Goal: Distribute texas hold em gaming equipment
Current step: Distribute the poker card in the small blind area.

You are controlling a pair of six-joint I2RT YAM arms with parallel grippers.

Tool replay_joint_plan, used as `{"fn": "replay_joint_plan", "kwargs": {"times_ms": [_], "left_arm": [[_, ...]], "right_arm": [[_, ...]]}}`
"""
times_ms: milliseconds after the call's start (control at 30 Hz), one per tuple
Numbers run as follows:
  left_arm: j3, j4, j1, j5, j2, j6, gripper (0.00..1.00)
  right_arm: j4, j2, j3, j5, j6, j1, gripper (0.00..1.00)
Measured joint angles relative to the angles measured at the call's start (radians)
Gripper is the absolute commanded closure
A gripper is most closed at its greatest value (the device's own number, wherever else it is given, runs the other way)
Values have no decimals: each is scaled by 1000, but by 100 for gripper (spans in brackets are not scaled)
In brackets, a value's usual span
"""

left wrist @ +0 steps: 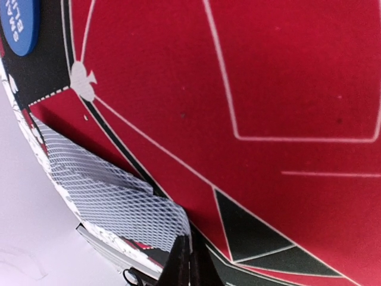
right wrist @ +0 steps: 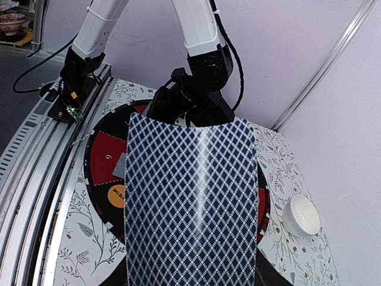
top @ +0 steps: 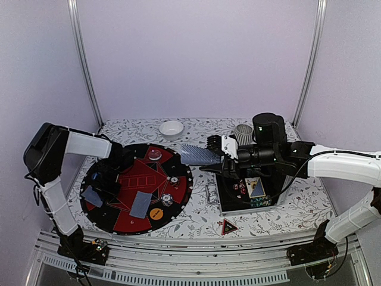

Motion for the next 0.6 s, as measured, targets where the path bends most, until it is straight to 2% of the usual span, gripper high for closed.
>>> {"fn": "replay_joint_plan", "kwargs": {"times_ms": [67,133,233,367,600], "left_arm": [[2,-3,0,-4,2,0,95],[2,-3,3,-7,3,0,90],[2,-6,3,-10,2,3,76],[2,-5,7,2,-19,15,64],[93,11,-7,124,-124,47,37]], "right_arm": [[0,0,0,0,0,0,57],[0,0,0,2,0,0,57],[0,0,0,3,0,0,57],[0,0,0,4,0,0,57],[-6,0,0,7,0,0,57]]}}
